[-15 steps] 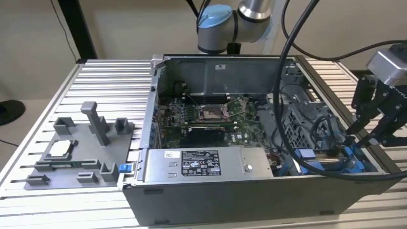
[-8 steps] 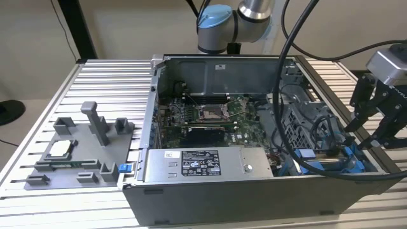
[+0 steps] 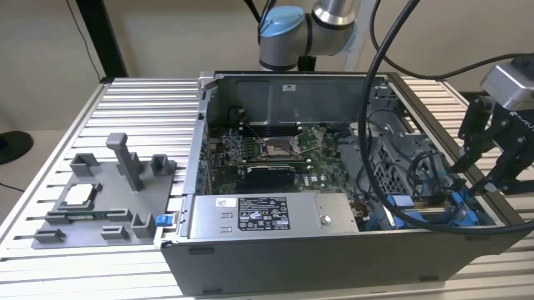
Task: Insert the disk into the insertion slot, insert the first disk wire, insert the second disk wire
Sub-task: 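Insert the second disk wire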
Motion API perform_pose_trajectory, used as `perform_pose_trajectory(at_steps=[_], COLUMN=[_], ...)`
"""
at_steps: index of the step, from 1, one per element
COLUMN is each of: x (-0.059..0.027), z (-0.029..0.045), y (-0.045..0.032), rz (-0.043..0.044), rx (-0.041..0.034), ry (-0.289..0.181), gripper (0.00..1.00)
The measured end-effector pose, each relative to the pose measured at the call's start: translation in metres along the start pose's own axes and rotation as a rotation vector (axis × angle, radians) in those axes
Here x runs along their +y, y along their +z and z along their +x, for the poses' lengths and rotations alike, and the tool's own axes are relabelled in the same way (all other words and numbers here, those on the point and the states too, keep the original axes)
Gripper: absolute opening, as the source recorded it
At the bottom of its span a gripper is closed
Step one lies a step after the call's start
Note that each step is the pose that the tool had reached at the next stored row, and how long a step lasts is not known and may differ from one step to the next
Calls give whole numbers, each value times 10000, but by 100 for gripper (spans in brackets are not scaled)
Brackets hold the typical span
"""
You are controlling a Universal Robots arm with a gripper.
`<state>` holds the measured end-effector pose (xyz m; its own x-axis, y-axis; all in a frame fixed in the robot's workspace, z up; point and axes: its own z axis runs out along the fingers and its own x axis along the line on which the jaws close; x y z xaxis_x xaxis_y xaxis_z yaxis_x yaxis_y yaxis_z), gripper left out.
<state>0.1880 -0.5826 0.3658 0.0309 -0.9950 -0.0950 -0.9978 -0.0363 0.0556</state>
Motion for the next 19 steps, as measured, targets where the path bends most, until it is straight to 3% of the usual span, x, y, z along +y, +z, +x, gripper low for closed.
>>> perform_pose_trajectory(at_steps=[3, 8, 19], x=[-33, -34, -35], z=[0, 2, -46], y=[-3, 4, 8], rz=[-107, -114, -101], rx=[27, 101, 94], ry=[10, 17, 175], gripper=[100, 100, 100])
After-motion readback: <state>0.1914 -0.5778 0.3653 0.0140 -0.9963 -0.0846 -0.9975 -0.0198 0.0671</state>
